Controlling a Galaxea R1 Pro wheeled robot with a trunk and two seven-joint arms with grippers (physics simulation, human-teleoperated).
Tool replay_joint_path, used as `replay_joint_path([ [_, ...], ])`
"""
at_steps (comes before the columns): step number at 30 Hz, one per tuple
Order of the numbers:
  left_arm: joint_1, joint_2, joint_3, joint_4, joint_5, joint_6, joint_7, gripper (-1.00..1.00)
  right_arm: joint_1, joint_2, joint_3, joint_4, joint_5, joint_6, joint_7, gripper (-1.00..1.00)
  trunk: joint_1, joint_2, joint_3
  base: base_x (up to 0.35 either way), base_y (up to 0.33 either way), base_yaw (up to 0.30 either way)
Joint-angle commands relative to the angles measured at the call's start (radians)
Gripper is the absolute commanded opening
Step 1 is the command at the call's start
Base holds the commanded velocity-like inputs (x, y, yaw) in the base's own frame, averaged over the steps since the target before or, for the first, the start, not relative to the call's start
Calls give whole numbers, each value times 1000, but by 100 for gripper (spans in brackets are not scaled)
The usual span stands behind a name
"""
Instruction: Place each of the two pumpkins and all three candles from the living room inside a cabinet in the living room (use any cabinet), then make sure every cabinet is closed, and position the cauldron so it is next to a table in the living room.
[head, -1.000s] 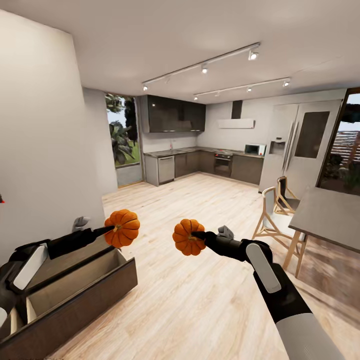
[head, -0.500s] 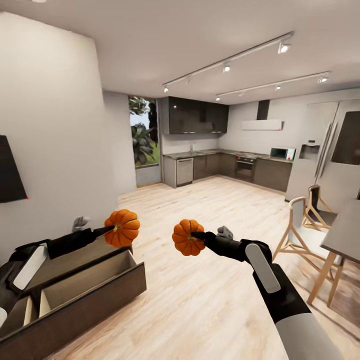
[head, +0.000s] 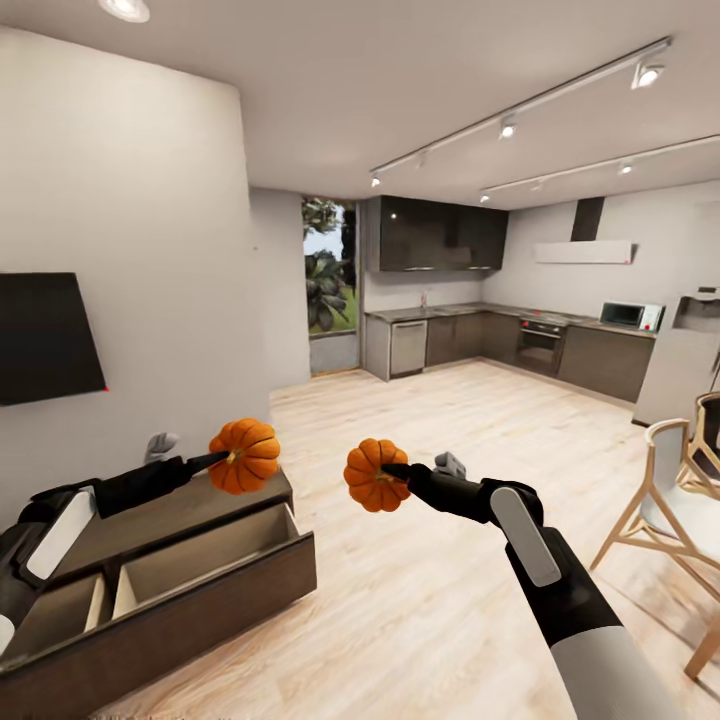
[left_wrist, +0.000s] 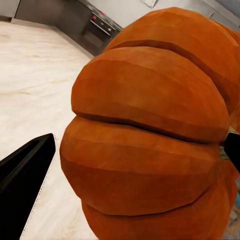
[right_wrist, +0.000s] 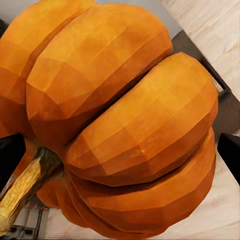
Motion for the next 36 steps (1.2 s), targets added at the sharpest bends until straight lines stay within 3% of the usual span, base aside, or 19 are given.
replay_joint_path([
  [1,-1,1,-3,1,10,8,0,-100,0,0,1,-1,-14,1,-3,-100,0,-1,0,32,-12,277],
  [36,-1,1,-3,3,10,8,2,-100,0,2,2,-1,-14,1,-3,-100,0,-1,21,2,-1,277],
])
